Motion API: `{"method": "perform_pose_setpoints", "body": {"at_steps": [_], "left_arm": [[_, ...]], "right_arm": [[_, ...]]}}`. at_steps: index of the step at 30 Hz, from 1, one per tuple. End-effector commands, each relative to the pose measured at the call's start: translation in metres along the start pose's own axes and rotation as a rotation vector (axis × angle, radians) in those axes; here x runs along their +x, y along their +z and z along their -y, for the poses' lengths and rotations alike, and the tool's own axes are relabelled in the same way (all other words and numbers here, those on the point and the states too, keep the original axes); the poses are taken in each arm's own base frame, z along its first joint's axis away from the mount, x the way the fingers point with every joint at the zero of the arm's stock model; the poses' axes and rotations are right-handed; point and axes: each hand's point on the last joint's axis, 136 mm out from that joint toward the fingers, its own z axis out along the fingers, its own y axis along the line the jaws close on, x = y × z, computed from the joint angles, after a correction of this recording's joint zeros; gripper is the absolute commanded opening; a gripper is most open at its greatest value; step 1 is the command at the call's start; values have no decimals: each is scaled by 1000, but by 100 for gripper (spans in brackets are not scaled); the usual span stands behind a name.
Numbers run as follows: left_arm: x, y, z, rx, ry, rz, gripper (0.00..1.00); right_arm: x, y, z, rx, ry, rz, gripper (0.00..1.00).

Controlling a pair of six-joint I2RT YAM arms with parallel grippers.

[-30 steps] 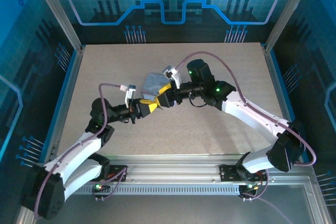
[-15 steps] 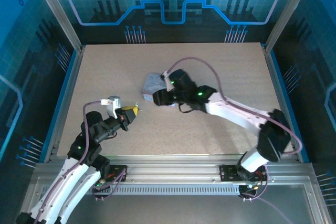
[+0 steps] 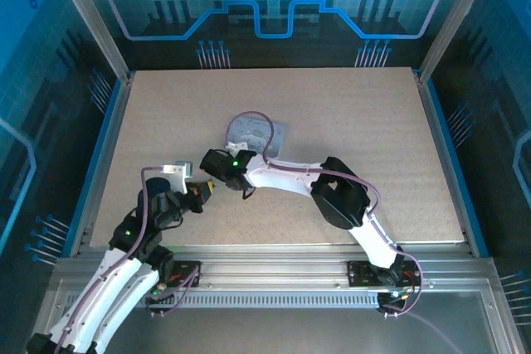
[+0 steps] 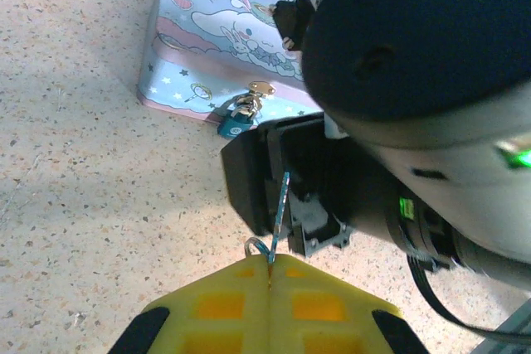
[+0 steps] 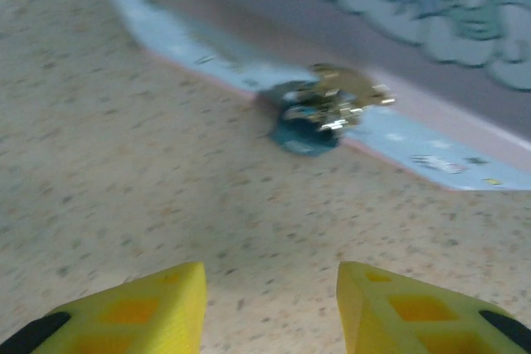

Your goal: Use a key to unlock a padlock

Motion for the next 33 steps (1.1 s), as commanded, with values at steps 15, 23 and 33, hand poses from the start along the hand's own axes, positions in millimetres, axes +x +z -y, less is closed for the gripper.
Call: {"method": "perform_pose_setpoints", "body": {"at_steps": [15, 23, 33], "left_arm": [[2, 0, -4, -1, 40, 28, 0], [3, 2, -6, -4, 40, 33, 0], [5, 4, -6, 6, 41, 32, 0]], "right_arm": [[-18, 48, 14, 60, 243, 39, 47], [-12, 70, 15, 91, 273, 9, 47], [-18, 81, 23, 114, 261, 9, 44]]}}
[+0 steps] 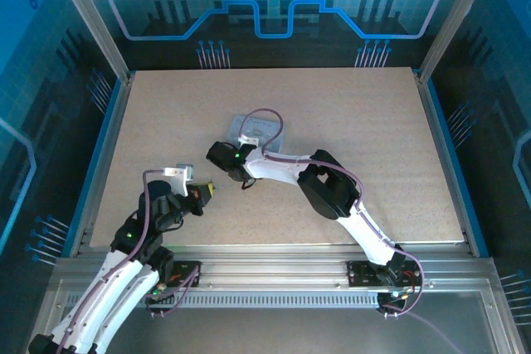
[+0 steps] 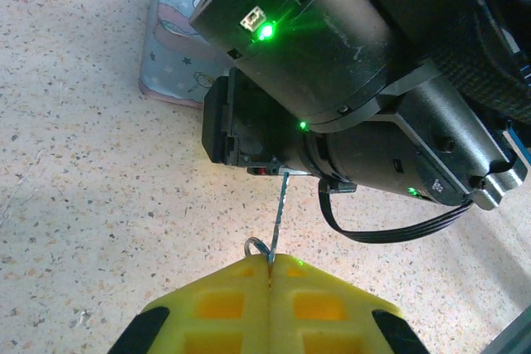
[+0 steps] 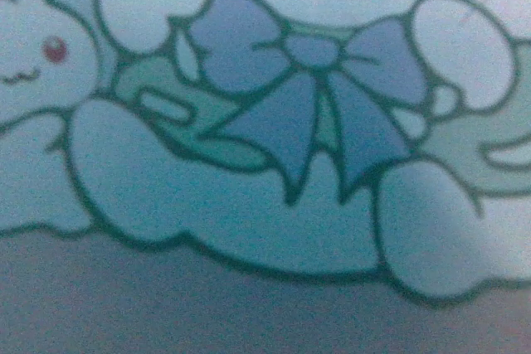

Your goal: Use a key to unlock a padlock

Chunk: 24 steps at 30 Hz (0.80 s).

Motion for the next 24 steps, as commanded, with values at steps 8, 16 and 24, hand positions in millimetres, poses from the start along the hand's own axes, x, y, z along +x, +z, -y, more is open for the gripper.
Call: {"method": "perform_pose_setpoints", "body": {"at_steps": [8, 16, 24], "left_arm": [[4, 5, -1, 27, 29, 15, 0], [19, 21, 9, 129, 58, -43, 0], [19, 30, 12, 144, 79, -61, 0]], "right_arm": [[-16, 21, 13, 60, -44, 10, 17], [-27, -10, 18, -105, -90, -103, 4], [-28, -44, 29, -237, -117, -217, 2]]}}
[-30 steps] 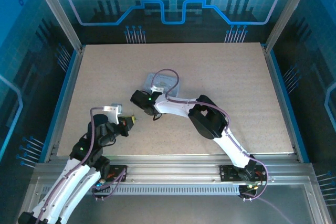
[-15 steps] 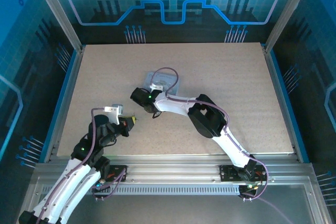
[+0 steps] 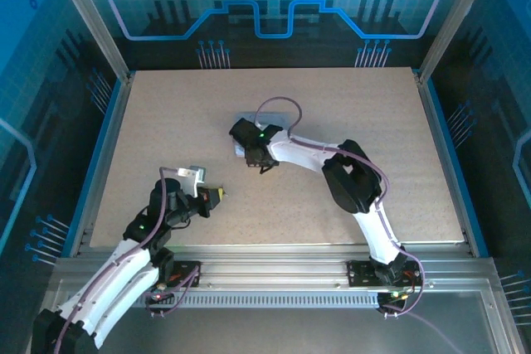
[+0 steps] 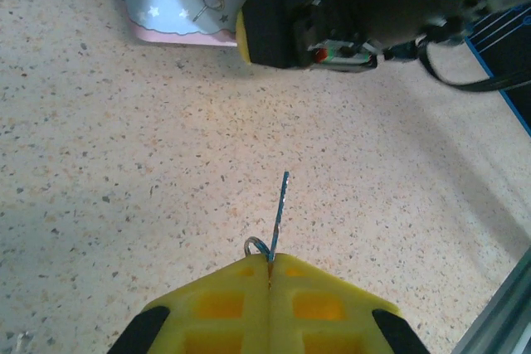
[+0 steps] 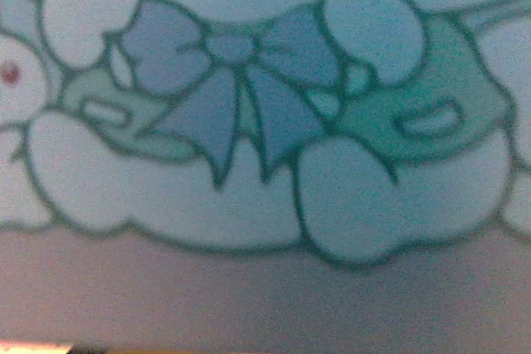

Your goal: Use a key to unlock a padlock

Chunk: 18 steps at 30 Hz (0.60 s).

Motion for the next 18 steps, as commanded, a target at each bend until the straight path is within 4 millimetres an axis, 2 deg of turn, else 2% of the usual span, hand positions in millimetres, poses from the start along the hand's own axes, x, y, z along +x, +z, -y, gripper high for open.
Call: {"method": "perform_pose_setpoints", "body": {"at_steps": [1, 4, 8, 12, 14, 18], "left_arm": [[-10, 1, 9, 46, 48, 31, 0], [-8, 2, 7, 40, 34, 19, 0], [-6, 1, 9, 50, 8, 16, 0], [-6, 0, 8, 42, 0, 17, 0], [-6, 1, 7, 37, -4, 18, 0], [-7, 3, 8, 36, -15, 16, 0]], "right_arm": [[5, -27, -5, -65, -52, -24, 2], [15, -20, 14, -1, -70, -20, 2], [37, -5, 32, 27, -83, -30, 2], [56, 3, 36, 15, -101, -46, 7], [60, 1, 34, 7, -126, -45, 16], [56, -12, 28, -10, -157, -7, 41]]}}
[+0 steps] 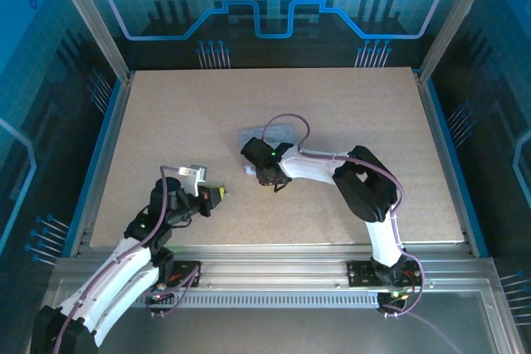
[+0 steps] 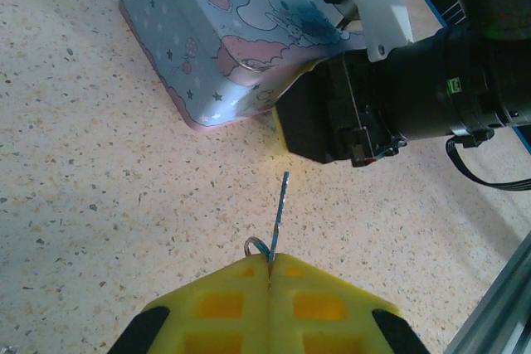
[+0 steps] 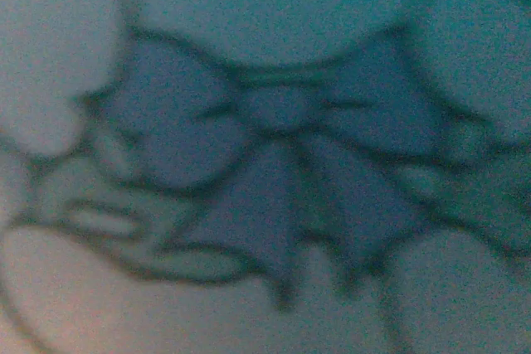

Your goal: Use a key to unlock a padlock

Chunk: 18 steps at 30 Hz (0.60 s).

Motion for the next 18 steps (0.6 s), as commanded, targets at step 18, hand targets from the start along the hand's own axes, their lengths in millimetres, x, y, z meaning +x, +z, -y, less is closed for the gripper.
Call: {"method": "perform_pose_setpoints", "body": {"at_steps": [18], "left_arm": [[-9, 2, 7, 6, 3, 11, 0]], "right_arm": [[-17, -14, 6, 16, 69, 117, 46]]}}
